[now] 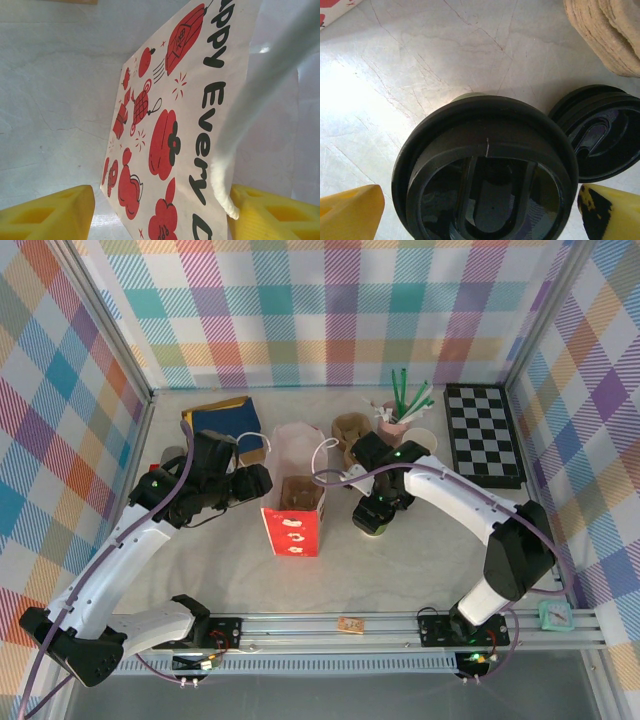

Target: Pack the takeout coffee

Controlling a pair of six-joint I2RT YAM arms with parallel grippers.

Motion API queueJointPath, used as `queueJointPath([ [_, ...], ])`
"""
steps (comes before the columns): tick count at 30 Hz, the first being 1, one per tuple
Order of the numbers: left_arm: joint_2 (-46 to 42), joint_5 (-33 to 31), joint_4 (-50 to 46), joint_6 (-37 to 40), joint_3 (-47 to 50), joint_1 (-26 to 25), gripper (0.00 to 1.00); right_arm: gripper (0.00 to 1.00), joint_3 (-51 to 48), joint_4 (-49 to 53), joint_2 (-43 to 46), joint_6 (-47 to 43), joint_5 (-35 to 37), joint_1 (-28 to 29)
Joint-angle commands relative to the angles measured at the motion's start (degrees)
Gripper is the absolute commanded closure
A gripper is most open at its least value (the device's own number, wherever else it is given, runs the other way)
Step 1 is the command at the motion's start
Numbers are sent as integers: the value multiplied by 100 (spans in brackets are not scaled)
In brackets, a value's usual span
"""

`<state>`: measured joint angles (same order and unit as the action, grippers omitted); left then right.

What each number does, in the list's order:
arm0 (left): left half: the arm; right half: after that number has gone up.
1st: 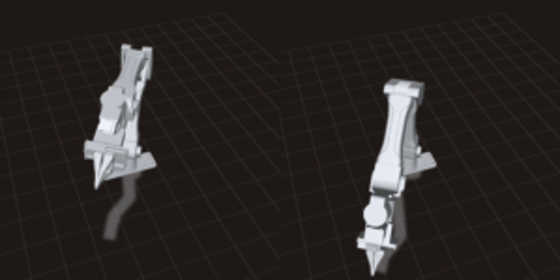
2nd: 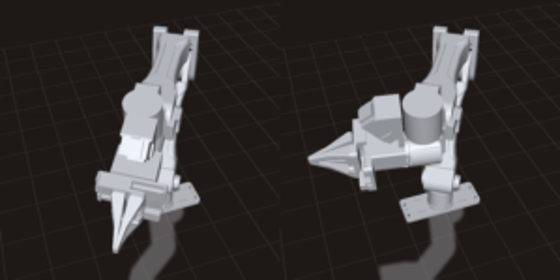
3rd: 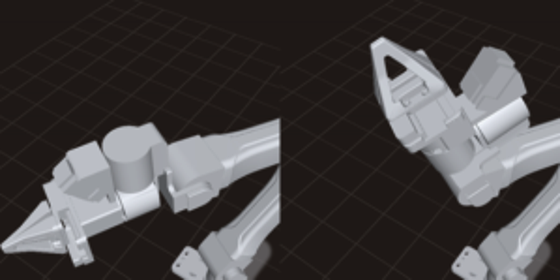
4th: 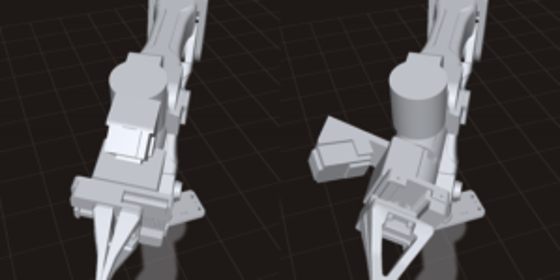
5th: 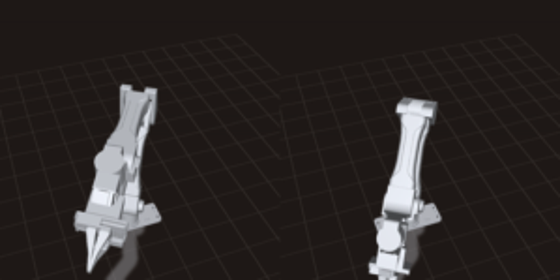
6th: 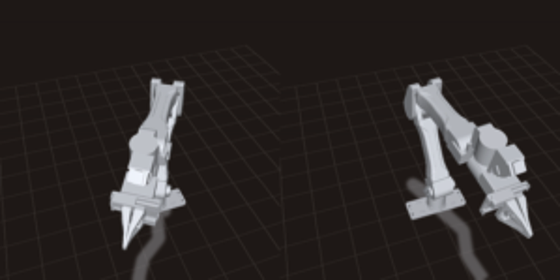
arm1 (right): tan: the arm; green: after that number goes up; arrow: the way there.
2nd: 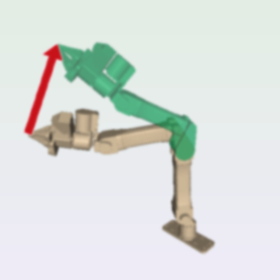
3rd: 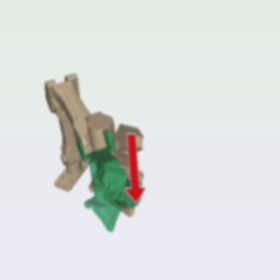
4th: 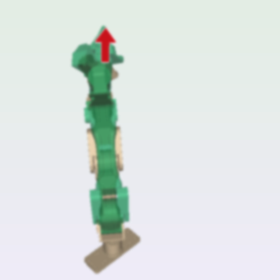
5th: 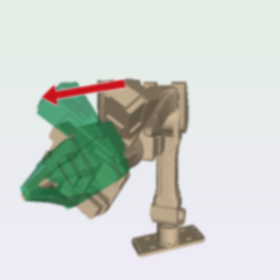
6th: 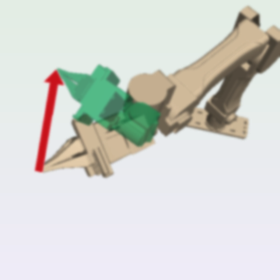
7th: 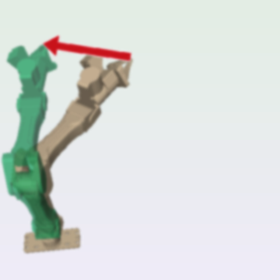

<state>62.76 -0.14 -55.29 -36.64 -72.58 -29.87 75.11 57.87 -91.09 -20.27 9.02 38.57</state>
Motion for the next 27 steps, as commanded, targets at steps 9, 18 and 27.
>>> queueJointPath([
  [9, -131, -91, -34, -29, -150, 1, 31, 1, -124, 21, -163, 32, -261, -38],
  [18, -150, -127, -35, -24, -127, 7, 32, 1, -242, 6, -362, 84, -409, -34],
  [27, -136, -148, 8, -36, -90, 7, 32, 1, -181, 75, -145, 198, -462, 4],
])
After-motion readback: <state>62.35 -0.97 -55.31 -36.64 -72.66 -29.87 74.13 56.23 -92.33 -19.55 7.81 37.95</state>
